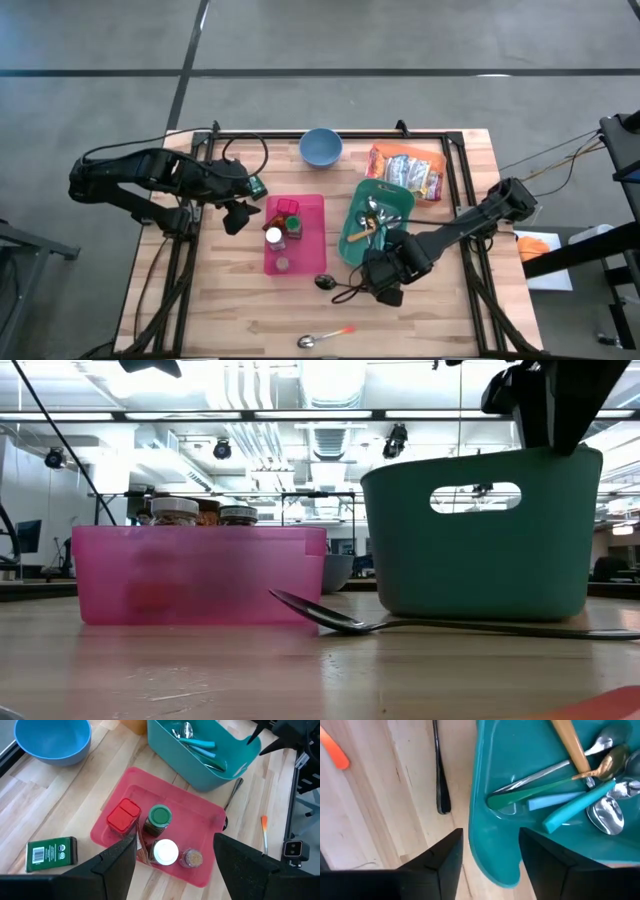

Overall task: Pick & Place Food Item
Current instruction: Put the black spoon into the green bin

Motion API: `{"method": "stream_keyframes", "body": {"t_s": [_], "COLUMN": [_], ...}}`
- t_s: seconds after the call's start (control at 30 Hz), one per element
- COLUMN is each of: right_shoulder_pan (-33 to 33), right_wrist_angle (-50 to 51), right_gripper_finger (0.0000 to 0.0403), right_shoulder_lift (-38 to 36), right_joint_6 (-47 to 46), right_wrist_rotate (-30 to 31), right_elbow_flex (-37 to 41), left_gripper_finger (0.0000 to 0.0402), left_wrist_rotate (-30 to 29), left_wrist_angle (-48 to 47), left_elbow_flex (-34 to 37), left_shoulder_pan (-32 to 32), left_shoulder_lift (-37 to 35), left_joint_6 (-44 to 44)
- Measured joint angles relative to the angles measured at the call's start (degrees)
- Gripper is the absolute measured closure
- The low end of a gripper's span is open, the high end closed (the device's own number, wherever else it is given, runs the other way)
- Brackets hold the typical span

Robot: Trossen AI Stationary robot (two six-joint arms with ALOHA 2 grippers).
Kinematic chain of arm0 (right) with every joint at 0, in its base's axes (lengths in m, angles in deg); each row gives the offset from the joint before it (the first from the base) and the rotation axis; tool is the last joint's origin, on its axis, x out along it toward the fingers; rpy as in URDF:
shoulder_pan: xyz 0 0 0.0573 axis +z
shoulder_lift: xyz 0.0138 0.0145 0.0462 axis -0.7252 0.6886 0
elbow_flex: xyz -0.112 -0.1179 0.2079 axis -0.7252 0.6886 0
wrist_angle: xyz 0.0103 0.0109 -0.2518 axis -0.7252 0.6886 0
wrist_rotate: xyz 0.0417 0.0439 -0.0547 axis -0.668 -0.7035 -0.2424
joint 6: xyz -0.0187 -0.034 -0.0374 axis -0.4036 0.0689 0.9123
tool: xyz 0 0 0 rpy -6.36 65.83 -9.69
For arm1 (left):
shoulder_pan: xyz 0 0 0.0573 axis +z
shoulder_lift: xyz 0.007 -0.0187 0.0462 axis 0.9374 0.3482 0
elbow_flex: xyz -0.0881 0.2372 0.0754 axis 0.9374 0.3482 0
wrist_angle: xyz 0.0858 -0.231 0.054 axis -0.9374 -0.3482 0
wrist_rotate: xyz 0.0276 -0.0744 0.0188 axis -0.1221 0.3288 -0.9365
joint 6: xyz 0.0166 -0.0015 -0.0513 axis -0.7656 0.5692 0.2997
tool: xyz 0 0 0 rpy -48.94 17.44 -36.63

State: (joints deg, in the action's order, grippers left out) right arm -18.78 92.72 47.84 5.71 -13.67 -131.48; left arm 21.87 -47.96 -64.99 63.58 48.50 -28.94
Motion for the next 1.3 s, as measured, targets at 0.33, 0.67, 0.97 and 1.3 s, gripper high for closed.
{"method": "stream_keyframes", "body": {"t_s": [0.33,0.67,0.97,1.3], "right_shoulder_pan": [1.31,4.39,6.14,4.89], "right_wrist_angle": [-3.69,-13.81,-14.83,-14.82], "right_gripper_finger": [0.0230,0.0323,0.0351,0.0351], "right_shoulder_lift": [-0.02,5.07,13.26,21.88], "right_joint_6": [-0.15,8.93,32.74,43.00], "right_wrist_rotate": [4.72,5.48,5.55,5.78], "right_elbow_flex": [-8.16,-11.42,-11.08,-11.71], "left_gripper_finger": [0.0139,0.0139,0.0139,0.0139], "left_wrist_rotate": [0.00,0.00,0.00,0.01], "left_wrist_angle": [0.00,-0.02,-0.01,0.03], "left_elbow_flex": [0.00,0.00,0.00,0.47], "left_shoulder_pan": [0.01,0.02,0.00,0.00], "left_shoulder_lift": [0.00,0.00,0.00,-0.02], "left_joint_6": [0.39,0.57,0.54,1.59]}}
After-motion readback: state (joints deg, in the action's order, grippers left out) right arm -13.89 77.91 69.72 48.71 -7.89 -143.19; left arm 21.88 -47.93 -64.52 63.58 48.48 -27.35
